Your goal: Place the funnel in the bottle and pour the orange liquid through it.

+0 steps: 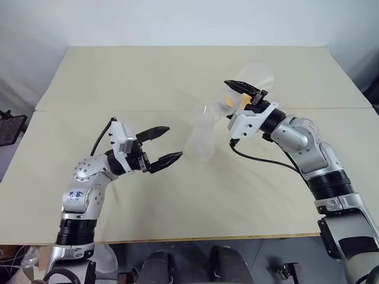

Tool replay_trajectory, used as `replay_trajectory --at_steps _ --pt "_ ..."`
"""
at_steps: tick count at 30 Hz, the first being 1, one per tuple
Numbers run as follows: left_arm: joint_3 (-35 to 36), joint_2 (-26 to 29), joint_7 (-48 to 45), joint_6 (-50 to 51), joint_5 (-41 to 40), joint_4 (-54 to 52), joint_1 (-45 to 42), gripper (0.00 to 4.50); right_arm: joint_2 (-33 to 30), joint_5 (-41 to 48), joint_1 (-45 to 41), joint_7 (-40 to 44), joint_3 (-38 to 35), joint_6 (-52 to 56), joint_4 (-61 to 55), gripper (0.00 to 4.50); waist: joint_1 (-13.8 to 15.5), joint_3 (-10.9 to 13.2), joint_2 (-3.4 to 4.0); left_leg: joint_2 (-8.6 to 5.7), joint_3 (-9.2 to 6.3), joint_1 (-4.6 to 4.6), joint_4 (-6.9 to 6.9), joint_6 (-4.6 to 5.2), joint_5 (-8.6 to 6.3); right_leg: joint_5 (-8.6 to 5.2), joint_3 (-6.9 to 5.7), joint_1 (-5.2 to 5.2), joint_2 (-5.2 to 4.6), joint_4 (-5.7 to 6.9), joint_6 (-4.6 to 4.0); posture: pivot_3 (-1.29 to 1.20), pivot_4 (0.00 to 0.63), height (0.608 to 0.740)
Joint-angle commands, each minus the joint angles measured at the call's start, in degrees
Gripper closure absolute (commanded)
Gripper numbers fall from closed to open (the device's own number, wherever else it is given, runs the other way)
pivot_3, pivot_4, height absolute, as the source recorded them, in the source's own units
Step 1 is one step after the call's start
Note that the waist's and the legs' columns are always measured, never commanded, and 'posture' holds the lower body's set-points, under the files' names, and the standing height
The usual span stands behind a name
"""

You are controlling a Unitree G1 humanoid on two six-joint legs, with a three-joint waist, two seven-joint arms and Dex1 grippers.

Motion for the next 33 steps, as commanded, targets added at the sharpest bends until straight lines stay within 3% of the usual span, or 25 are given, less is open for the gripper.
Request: replay_trajectory --at_steps 1,33 --pt "-0.4 -0.6 0.6 -1.3 -0.2 -2.8 0.7 0.0 -0.1 -1.1 -2.0 -2.3 -0.5 -0.7 -1.1 1.92 0.0 0.0 0.0 0.0 -0.01 -0.01 0.0 0.0 0.0 0.0 -0.01 0.0 0.0 0.0 0.0 0.0 0.15 0.74" --pt "-2.0 -3.2 3.8 -5.0 1.2 -2.5 2.4 0.0 -0.5 -8.4 -7.9 -6.9 3.8 -4.1 4.3 1.92 -0.1 0.0 0.0 0.0 -0.03 -0.03 0.0 0.0 0.0 0.0 -0.04 0.0 0.0 0.0 0.0 0.0 0.15 0.74"
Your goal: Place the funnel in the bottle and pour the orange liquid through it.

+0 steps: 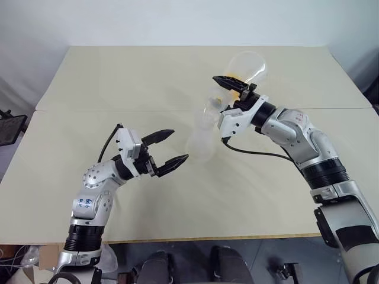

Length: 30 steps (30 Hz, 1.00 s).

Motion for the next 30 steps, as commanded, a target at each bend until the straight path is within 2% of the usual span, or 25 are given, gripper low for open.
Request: replay_trajectory --at_steps 1,30 --pt "0.1 -0.2 0.3 -1.1 -0.1 -1.6 0.3 0.0 -1.2 -0.9 -2.3 -2.5 -0.6 -1.3 -0.4 1.92 0.0 0.0 0.0 0.0 0.0 0.0 0.0 0.0 0.0 0.0 0.0 0.0 0.0 0.0 0.0 0.0 0.15 0.74" --pt "-0.1 -0.6 1.3 -1.0 -0.4 -3.0 0.8 0.0 -2.5 -10.1 -5.0 -12.8 1.0 -4.9 2.1 1.92 -0.1 0.0 0.0 0.01 0.0 0.0 0.0 0.0 0.0 0.0 0.0 0.0 0.0 0.0 0.0 0.0 0.15 0.74"
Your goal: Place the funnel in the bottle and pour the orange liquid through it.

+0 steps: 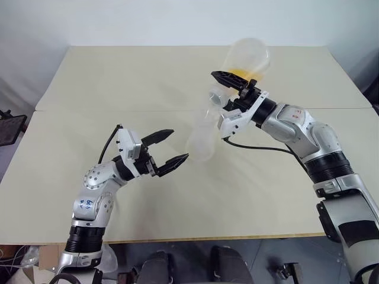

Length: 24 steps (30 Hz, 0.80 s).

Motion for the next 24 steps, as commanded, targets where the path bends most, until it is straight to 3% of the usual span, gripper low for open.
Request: replay_trajectory --at_steps 1,24 --pt "-0.1 -0.2 0.2 -0.8 -0.4 -2.6 0.2 0.0 -1.4 -1.1 -2.0 -3.1 -0.5 -0.2 -1.2 1.92 0.0 0.0 0.0 0.0 0.0 0.0 0.0 0.0 0.0 0.0 0.0 0.0 0.0 0.0 0.0 0.0 0.15 0.74" --pt "-0.2 -0.7 0.4 -0.9 -0.3 -2.5 -0.3 0.0 -1.8 -6.7 -2.7 -10.1 0.4 0.7 -1.7 1.92 0.0 0.0 0.0 0.0 0.0 -0.01 0.0 0.0 0.0 0.0 0.0 0.0 0.0 0.0 0.0 0.0 0.15 0.74"
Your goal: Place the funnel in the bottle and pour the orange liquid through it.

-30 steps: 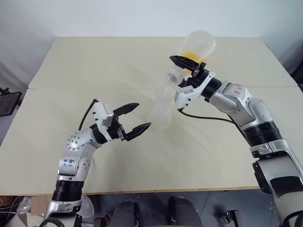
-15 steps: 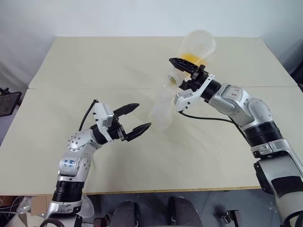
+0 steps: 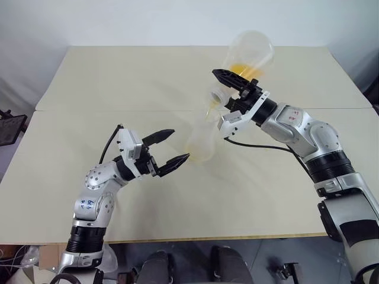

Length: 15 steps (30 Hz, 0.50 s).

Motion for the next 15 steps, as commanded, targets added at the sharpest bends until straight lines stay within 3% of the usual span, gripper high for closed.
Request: replay_trajectory --at_steps 1,15 --pt "-0.1 -0.3 0.3 -0.9 -0.3 -2.4 -0.2 0.0 -1.1 0.1 -2.3 -1.7 -0.3 0.1 -2.0 1.92 0.0 0.0 0.0 0.0 0.0 0.0 0.0 0.0 0.0 0.0 0.0 0.0 0.0 0.0 0.0 0.0 0.15 0.74" --pt "-0.2 -0.9 0.8 -1.6 0.0 -2.5 -0.2 0.0 -1.2 -0.2 -2.3 -2.4 -0.4 -0.2 -2.4 1.92 0.0 0.0 0.0 0.0 0.0 0.0 0.0 0.0 0.0 0.0 0.0 0.0 0.0 0.0 0.0 0.0 0.15 0.74"
